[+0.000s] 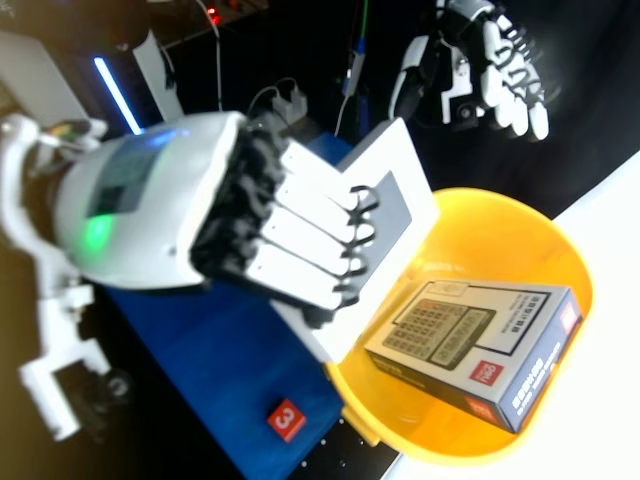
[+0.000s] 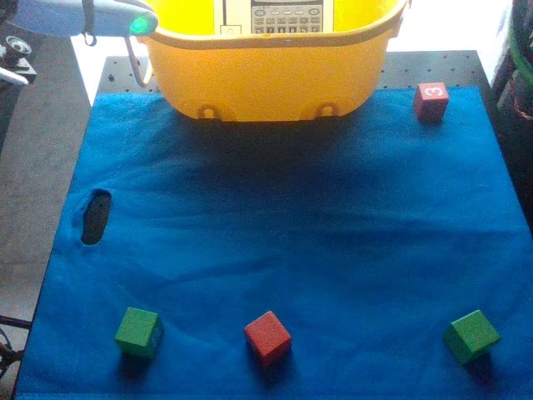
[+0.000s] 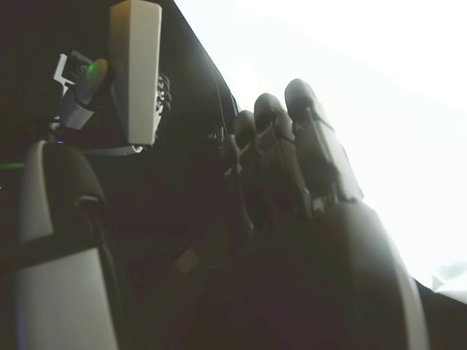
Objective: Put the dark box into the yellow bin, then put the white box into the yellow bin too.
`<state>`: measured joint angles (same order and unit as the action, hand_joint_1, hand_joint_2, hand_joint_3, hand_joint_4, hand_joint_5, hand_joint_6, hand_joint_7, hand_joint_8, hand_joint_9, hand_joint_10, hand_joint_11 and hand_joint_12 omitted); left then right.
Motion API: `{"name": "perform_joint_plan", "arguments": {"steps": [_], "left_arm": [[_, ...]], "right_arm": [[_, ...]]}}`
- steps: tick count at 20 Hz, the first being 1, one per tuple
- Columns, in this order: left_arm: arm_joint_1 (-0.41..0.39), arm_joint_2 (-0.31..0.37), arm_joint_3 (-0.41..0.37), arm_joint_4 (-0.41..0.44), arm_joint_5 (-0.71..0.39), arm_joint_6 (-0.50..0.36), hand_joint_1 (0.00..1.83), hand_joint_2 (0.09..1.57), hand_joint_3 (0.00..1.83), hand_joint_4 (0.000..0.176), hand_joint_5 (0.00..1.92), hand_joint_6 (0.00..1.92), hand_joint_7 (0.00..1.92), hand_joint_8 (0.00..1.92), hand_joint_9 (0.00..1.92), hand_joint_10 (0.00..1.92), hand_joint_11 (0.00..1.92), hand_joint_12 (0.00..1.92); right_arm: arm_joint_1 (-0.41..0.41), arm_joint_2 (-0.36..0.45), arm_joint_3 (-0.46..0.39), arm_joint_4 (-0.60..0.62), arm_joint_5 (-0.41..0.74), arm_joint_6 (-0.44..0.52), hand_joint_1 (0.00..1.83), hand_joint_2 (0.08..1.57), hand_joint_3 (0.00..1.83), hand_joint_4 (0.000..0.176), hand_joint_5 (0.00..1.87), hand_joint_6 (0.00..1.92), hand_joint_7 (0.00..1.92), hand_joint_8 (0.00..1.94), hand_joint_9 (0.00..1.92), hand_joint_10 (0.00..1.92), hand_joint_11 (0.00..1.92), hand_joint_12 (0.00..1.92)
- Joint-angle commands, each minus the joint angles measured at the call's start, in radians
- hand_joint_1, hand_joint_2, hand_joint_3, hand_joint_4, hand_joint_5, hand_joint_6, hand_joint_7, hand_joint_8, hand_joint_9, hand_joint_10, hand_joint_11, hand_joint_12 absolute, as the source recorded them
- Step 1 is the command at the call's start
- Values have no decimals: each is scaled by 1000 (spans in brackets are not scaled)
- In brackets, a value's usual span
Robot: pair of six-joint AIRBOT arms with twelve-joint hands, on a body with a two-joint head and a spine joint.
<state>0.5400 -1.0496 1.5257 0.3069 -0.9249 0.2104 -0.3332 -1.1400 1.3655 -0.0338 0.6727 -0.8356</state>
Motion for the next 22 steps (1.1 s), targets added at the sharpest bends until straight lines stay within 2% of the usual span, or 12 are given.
{"name": "perform_joint_plan", "arguments": {"steps": [1, 2, 3, 4, 5, 6, 7, 8, 9, 16, 21, 22], "left_arm": [[-11, -3, 1, -52, -111, -5, 1148, 881, 1, 38, 372, 3, 445, 9, 449, 12, 268, 69], [-11, -3, 1, -52, -113, -5, 1145, 871, 0, 29, 366, 0, 431, 2, 455, 10, 283, 71], [-11, -2, 1, -52, -114, -6, 1138, 865, 0, 28, 362, 0, 420, 0, 447, 5, 280, 68], [-11, -2, 0, -52, -114, -6, 1138, 865, 0, 28, 362, 0, 420, 0, 447, 5, 280, 68], [-11, -2, 0, -52, -114, -6, 1120, 856, 0, 29, 360, 0, 385, 0, 439, 2, 292, 70], [-11, -2, 0, -52, -114, -6, 1120, 856, 0, 29, 360, 0, 385, 0, 439, 2, 292, 70], [-11, -2, 0, -52, -114, -6, 1122, 853, 0, 29, 360, 0, 366, 0, 438, 1, 292, 69], [-11, -2, 0, -52, -113, -6, 1123, 852, 0, 43, 366, 3, 360, 0, 434, 0, 288, 67], [-11, -2, 0, -52, -113, -6, 1109, 833, 0, 47, 379, 7, 374, 5, 445, 4, 295, 68], [-11, 1, 0, -55, -114, -8, 1141, 849, 0, 32, 356, 0, 400, 11, 450, 5, 297, 63], [8, 7, 2, -84, -115, -4, 1126, 833, 0, 34, 354, 0, 420, 9, 445, 1, 284, 52], [19, 11, 4, -98, -118, -4, 1110, 832, 0, 57, 375, 9, 443, 15, 452, 4, 276, 47]], "right_arm": [[20, -3, 11, 24, 120, -2, 1388, 1059, 0, 0, 1017, 918, 1105, 612, 1083, 967, 1060, 850], [19, -11, 19, 27, 115, -2, 1390, 1057, 2, 0, 992, 913, 1122, 672, 1073, 945, 969, 779], [19, -12, 19, 27, 109, -2, 1382, 1020, 4, 0, 891, 307, 1175, 658, 810, 413, 290, 783], [19, -12, 22, 27, 102, -2, 1382, 1020, 4, 0, 891, 307, 1175, 658, 810, 413, 290, 783], [19, -12, 23, 27, 98, -2, 1128, 829, 0, 100, 345, 11, 599, 45, 624, 41, 210, 662], [19, -12, 23, 27, 98, -2, 1128, 829, 0, 100, 345, 11, 599, 45, 624, 41, 210, 662], [19, -12, 23, 27, 98, -2, 1102, 796, 1, 161, 245, 1, 470, 8, 519, 7, 191, 518], [19, -12, 22, 27, 98, -2, 1072, 756, 4, 173, 156, 0, 339, 1, 376, 1, 112, 396], [19, -12, 22, 27, 98, -2, 1016, 740, 0, 176, 69, 0, 203, 0, 182, 0, 20, 263], [19, 11, 4, 24, 98, -2, 1011, 687, 0, 176, 30, 0, 172, 3, 149, 6, 43, 237], [19, 38, -22, -3, 97, -2, 1015, 717, 5, 176, 0, 0, 138, 1, 93, 1, 4, 205], [19, 52, -26, -9, 95, -2, 984, 731, 4, 176, 0, 0, 129, 1, 94, 1, 7, 151]]}}
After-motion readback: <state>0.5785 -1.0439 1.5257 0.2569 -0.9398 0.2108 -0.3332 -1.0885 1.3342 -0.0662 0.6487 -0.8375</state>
